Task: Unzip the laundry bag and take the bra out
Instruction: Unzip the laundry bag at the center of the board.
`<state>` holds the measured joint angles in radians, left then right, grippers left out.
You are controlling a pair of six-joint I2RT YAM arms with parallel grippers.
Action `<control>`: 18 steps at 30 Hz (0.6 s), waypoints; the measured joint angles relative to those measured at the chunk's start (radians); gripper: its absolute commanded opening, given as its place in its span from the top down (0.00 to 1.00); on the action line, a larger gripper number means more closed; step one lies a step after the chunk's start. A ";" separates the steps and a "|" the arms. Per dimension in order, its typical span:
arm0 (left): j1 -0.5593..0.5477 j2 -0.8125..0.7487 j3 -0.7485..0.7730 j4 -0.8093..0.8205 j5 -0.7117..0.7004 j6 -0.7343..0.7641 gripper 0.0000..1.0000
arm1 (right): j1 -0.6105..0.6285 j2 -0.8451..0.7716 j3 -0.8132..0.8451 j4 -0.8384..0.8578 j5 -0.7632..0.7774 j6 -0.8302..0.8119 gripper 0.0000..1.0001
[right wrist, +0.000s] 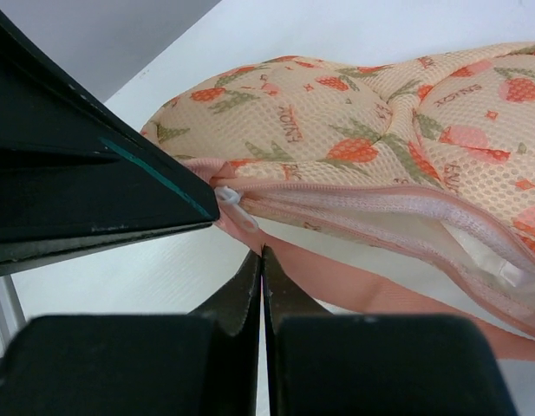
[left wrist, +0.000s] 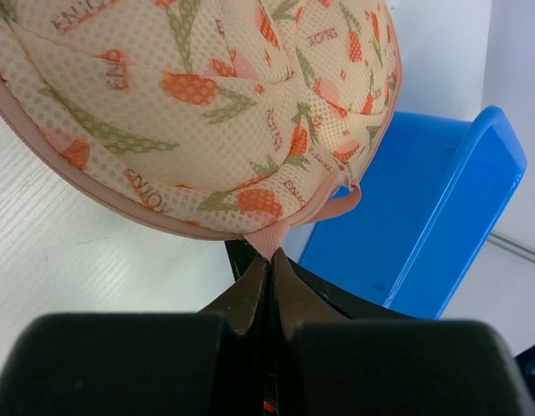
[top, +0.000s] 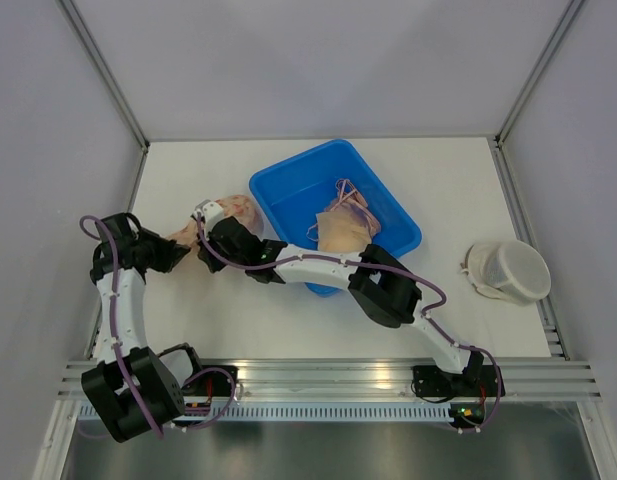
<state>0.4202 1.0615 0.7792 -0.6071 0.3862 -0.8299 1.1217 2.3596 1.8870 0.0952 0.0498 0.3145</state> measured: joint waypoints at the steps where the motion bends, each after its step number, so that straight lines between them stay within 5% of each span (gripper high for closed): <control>1: 0.000 0.000 0.007 -0.001 -0.005 0.003 0.93 | -0.001 0.000 0.004 -0.001 0.000 0.008 1.00; 18: 0.004 0.000 0.032 -0.021 -0.082 0.049 0.73 | -0.033 0.002 0.083 -0.075 -0.032 0.092 0.99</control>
<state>0.4240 1.0615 0.8112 -0.6277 0.3038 -0.7811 1.0885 2.3611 1.9701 0.0204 0.0177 0.4061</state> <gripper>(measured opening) 0.243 0.004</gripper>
